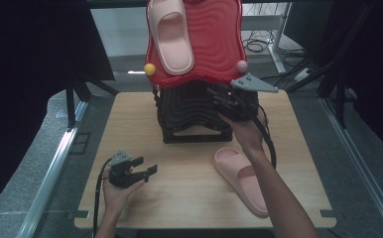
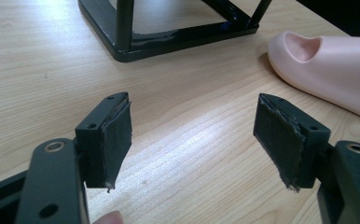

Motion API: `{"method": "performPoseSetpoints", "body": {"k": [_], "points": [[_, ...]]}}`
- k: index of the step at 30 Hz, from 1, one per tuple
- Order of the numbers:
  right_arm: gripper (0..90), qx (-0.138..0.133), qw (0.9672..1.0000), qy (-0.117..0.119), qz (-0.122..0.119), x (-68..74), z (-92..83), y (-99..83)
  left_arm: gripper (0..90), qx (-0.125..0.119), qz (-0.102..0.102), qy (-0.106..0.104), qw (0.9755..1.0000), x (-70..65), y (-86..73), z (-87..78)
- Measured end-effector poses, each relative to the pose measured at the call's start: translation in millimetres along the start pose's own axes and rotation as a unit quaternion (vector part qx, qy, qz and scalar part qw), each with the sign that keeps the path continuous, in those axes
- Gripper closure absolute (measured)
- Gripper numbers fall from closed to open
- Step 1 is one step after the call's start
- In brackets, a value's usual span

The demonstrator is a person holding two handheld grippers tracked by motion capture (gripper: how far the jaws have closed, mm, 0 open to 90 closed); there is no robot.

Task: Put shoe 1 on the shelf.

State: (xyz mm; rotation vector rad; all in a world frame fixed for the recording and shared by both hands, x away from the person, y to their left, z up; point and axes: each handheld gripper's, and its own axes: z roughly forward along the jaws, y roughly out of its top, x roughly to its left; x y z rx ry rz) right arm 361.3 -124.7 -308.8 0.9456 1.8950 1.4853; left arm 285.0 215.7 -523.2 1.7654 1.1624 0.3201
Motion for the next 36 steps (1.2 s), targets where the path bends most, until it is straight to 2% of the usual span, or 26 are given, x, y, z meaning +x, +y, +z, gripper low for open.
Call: {"method": "performPoseSetpoints", "body": {"k": [1, 4, 6, 8, 9, 11, 14, 15, 17, 25, 30, 33, 36], "points": [[58.8, 0.010, 0.9999, 0.005, -0.007, -3.0, -10.8, -11.1, 27.9, 0.000, -0.001, 0.000, 1.0000, -0.2, -0.2, 0.5], [58.8, 0.016, 0.9998, 0.009, -0.008, -6.3, -19.6, -21.9, 27.8, 0.002, 0.000, 0.000, 1.0000, -0.3, -0.3, 1.3], [58.7, 0.028, 0.9995, 0.017, -0.002, -13.1, -33.3, -42.1, 27.8, 0.004, 0.000, 0.001, 1.0000, -0.6, -0.5, 2.2], [58.6, 0.031, 0.9993, 0.021, 0.001, -15.8, -37.3, -49.0, 27.8, 0.005, 0.001, 0.000, 1.0000, -0.9, -0.5, 2.6], [58.3, 0.037, 0.9989, 0.027, 0.003, -21.5, -45.7, -64.4, 27.6, 0.005, 0.002, 0.000, 1.0000, -1.7, -0.6, 3.1], [58.2, 0.042, 0.9987, 0.028, 0.003, -23.1, -48.5, -69.4, 27.5, 0.004, 0.002, 0.001, 1.0000, -2.9, -0.8, 3.1], [57.5, 0.050, 0.9982, 0.033, 0.003, -28.4, -58.6, -89.0, 27.5, 0.004, 0.003, 0.004, 1.0000, -3.2, -0.7, 2.8], [56.4, 0.055, 0.9979, 0.034, 0.004, -32.1, -65.5, -100.9, 27.4, 0.006, 0.005, 0.005, 1.0000, -2.7, -0.7, 2.9], [56.1, 0.057, 0.9978, 0.035, 0.007, -33.9, -68.8, -106.5, 27.3, 0.005, 0.004, 0.006, 1.0000, -2.7, -0.7, 2.9], [55.5, 0.072, 0.9970, 0.023, 0.015, -49.0, -90.6, -151.5, 27.3, 0.002, -0.004, 0.002, 1.0000, -2.0, -1.9, 1.7], [55.2, 0.097, 0.9949, 0.012, 0.027, -62.4, -97.7, -183.0, 27.3, 0.007, 0.000, 0.000, 1.0000, -5.1, -2.5, 4.7], [55.2, 0.111, 0.9936, 0.003, 0.017, -66.0, -99.0, -188.7, 27.3, 0.007, 0.002, 0.000, 1.0000, -6.1, -2.3, 4.7], [55.2, 0.119, 0.9927, -0.004, 0.021, -72.6, -104.4, -197.0, 27.3, 0.005, 0.003, -0.001, 1.0000, -7.3, -2.1, 3.7]]}}
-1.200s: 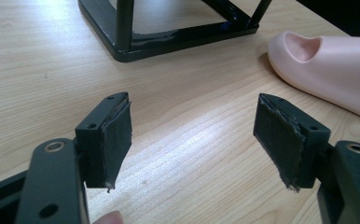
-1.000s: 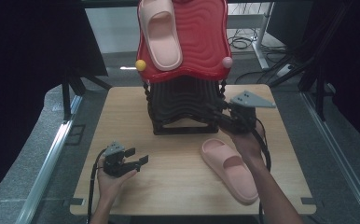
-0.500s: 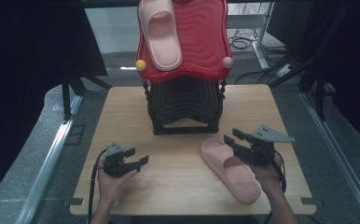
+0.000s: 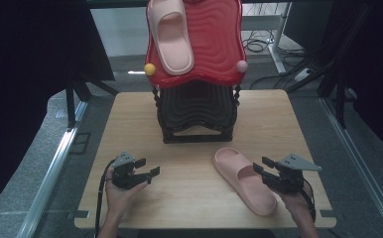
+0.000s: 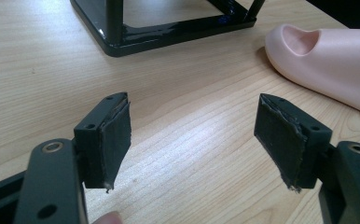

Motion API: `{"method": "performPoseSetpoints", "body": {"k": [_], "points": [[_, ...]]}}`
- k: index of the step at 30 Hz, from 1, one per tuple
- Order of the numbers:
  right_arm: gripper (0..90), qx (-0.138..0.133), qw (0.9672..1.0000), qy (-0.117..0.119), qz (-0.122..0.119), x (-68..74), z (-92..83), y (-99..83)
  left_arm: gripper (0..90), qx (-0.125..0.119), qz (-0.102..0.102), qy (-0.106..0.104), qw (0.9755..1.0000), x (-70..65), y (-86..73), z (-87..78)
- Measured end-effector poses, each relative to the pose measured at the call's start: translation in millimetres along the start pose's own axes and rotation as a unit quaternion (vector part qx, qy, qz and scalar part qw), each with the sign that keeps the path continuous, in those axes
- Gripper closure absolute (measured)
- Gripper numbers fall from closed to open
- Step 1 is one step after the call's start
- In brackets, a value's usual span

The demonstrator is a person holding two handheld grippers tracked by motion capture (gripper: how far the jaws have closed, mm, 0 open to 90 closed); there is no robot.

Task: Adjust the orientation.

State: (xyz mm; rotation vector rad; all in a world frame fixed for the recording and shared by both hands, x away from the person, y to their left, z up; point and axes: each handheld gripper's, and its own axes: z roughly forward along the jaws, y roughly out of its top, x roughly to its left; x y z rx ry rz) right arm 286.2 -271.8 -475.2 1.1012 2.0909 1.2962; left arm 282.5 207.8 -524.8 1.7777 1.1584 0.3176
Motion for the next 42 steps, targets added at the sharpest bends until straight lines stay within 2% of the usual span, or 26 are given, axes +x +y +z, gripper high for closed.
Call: {"method": "performPoseSetpoints", "body": {"k": [3, 6, 13, 16, 19, 22, 27, 35, 42], "points": [[55.3, 0.018, 0.9996, -0.015, 0.012, -10.6, -5.3, -14.4, 27.3, -0.001, 0.002, -0.001, 1.0000, -0.9, 0.6, -0.4], [59.3, 0.032, 0.9990, -0.029, 0.016, -18.4, -10.4, -25.4, 27.3, 0.001, 0.003, -0.001, 1.0000, -1.2, 0.6, 0.4], [83.4, 0.066, 0.9967, -0.039, 0.025, -33.1, -16.6, -47.2, 27.3, 0.000, 0.003, -0.001, 1.0000, -0.7, 0.4, -0.4], [89.2, 0.083, 0.9953, -0.042, 0.026, -37.8, -19.3, -55.0, 27.3, 0.001, 0.002, 0.000, 1.0000, -0.8, 0.2, 0.0], [89.8, 0.098, 0.9940, -0.042, 0.021, -39.0, -22.5, -61.0, 27.3, 0.003, 0.003, -0.002, 1.0000, -2.0, 0.0, 1.4], [89.9, 0.110, 0.9931, -0.038, 0.013, -36.4, -25.9, -67.0, 27.3, 0.004, 0.007, 0.000, 1.0000, -3.3, 0.1, 1.7], [89.9, 0.133, 0.9910, -0.016, -0.005, -26.7, -25.2, -74.3, 27.3, 0.005, 0.007, -0.001, 1.0000, -4.0, -0.1, 3.0], [89.9, 0.139, 0.9896, 0.028, -0.023, -8.1, -20.7, -77.1, 27.2, 0.009, 0.008, -0.002, 0.9999, -4.8, -0.5, 5.0], [89.9, 0.146, 0.9861, 0.064, -0.047, 15.8, -12.7, -74.5, 27.2, 0.008, 0.009, -0.003, 0.9999, -5.3, -0.3, 4.6]]}}
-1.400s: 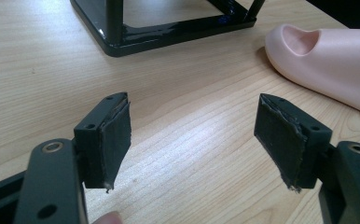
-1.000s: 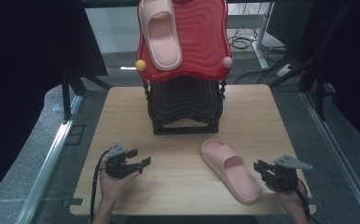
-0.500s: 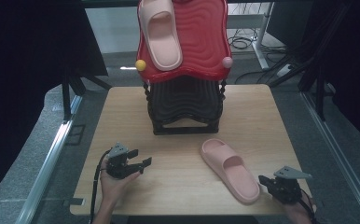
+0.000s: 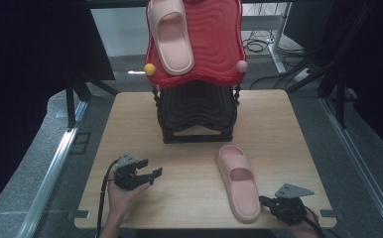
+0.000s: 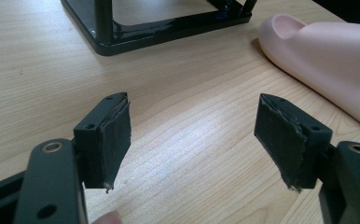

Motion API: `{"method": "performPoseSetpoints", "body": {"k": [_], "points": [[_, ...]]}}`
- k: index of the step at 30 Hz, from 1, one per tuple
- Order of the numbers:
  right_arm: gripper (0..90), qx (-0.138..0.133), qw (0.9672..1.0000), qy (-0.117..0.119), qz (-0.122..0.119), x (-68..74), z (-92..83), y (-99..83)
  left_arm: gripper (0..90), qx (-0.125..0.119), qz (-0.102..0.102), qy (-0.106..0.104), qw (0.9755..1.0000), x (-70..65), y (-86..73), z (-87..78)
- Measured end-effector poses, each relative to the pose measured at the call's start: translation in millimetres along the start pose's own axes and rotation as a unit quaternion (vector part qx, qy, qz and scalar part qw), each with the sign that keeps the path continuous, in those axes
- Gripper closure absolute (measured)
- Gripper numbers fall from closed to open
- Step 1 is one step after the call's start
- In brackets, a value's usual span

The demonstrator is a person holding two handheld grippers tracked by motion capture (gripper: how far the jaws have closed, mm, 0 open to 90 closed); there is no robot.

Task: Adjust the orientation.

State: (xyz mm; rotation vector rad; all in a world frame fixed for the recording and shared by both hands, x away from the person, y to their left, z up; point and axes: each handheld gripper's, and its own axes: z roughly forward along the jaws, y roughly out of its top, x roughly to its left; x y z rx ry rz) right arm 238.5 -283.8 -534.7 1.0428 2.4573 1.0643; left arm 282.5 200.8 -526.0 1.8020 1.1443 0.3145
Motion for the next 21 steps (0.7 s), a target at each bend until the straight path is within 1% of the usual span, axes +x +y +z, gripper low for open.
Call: {"method": "performPoseSetpoints", "body": {"k": [3, 8, 10, 13, 15, 17, 19, 21], "points": [[89.9, 0.002, 0.9998, 0.013, -0.013, 10.8, 6.7, 4.2, 27.0, 0.002, 0.000, -0.001, 1.0000, -0.5, -0.1, 0.9], [89.9, 0.001, 0.9993, 0.027, -0.027, 27.1, 18.7, 11.0, 26.8, 0.006, 0.002, -0.001, 1.0000, -0.7, -0.6, 3.4], [89.9, -0.003, 0.9990, 0.027, -0.035, 33.7, 23.2, 14.6, 26.7, 0.007, 0.003, -0.002, 1.0000, -1.3, -0.9, 4.4], [89.9, -0.004, 0.9983, 0.025, -0.053, 40.1, 27.6, 19.0, 26.5, 0.009, 0.008, 0.005, 0.9999, -2.9, -0.6, 4.0], [89.9, -0.008, 0.9983, 0.024, -0.052, 40.0, 27.2, 20.0, 26.4, 0.009, 0.013, 0.009, 0.9998, -3.0, 0.1, 3.1], [89.9, -0.014, 0.9987, 0.020, -0.046, 36.8, 23.7, 18.9, 26.4, 0.009, 0.011, 0.009, 0.9999, -2.2, 0.2, 2.7], [89.9, -0.022, 0.9991, 0.013, -0.035, 30.6, 18.8, 16.5, 26.4, 0.009, 0.011, 0.010, 0.9998, -2.2, 0.1, 2.9], [89.9, -0.033, 0.9992, 0.008, -0.019, 21.4, 12.6, 15.5, 26.4, 0.010, 0.013, 0.009, 0.9998, -3.5, -0.1, 3.6]]}}
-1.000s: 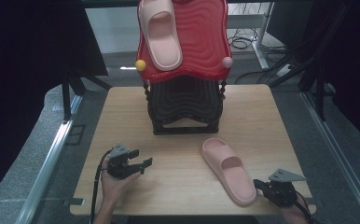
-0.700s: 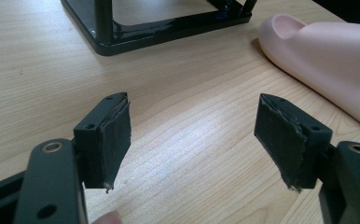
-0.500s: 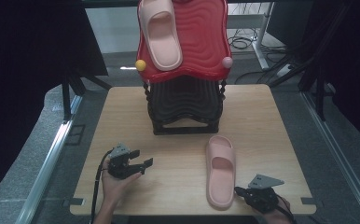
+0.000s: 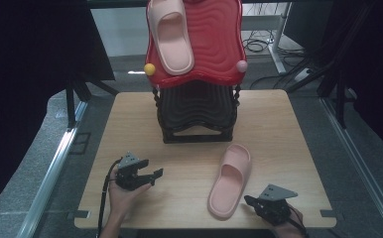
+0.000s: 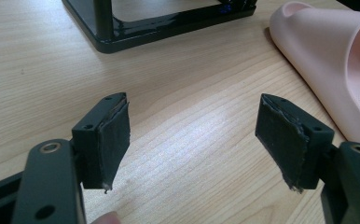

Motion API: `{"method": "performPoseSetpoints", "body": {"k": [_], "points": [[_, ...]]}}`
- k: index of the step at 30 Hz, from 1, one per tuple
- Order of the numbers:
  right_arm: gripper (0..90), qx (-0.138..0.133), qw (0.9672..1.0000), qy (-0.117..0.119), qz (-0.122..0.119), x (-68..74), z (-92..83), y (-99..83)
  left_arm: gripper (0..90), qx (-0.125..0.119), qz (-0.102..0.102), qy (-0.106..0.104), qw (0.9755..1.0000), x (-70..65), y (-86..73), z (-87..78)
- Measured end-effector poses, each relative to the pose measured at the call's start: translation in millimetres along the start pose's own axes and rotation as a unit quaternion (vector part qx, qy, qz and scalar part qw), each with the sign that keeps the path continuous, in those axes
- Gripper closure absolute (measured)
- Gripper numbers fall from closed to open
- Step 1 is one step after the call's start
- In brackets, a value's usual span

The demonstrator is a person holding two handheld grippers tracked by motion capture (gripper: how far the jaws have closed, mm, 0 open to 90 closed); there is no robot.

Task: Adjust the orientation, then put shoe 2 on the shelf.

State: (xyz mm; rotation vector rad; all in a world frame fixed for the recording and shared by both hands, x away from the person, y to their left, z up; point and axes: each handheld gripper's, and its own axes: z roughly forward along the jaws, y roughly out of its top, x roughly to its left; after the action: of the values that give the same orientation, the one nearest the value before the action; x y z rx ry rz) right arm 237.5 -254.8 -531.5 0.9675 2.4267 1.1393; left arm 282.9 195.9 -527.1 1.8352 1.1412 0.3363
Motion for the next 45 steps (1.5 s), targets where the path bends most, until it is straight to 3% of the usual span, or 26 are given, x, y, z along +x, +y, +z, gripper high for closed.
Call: {"method": "performPoseSetpoints", "body": {"k": [5, 10, 18, 22, 33, 45], "points": [[87.9, -0.026, 0.9988, -0.031, 0.028, -24.3, -6.5, 2.4, 26.3, 0.002, 0.007, -0.003, 1.0000, -7.7, 0.4, 1.9], [69.5, -0.033, 0.9970, -0.053, 0.045, -35.2, -8.7, -3.9, 26.5, 0.003, 0.016, -0.002, 0.9999, -16.2, 3.4, 6.3], [55.4, -0.038, 0.9953, -0.058, 0.068, -49.6, -10.8, -8.4, 26.6, 0.009, 0.030, -0.007, 0.9995, -39.1, 11.4, 16.6], [53.4, -0.039, 0.9937, -0.063, 0.085, -54.8, -10.6, -11.6, 27.1, 0.001, 0.033, -0.020, 0.9992, -56.5, 17.3, 23.2], [51.5, -0.038, 0.9906, -0.079, 0.105, -63.2, -12.1, -15.6, 37.4, 0.023, 0.042, -0.069, 0.9965, -103.5, 23.2, 64.6], [51.4, -0.037, 0.9888, -0.086, 0.116, -63.9, -10.2, -16.0, 48.4, 0.023, 0.044, -0.098, 0.9940, -128.7, 33.5, 90.2]]}}
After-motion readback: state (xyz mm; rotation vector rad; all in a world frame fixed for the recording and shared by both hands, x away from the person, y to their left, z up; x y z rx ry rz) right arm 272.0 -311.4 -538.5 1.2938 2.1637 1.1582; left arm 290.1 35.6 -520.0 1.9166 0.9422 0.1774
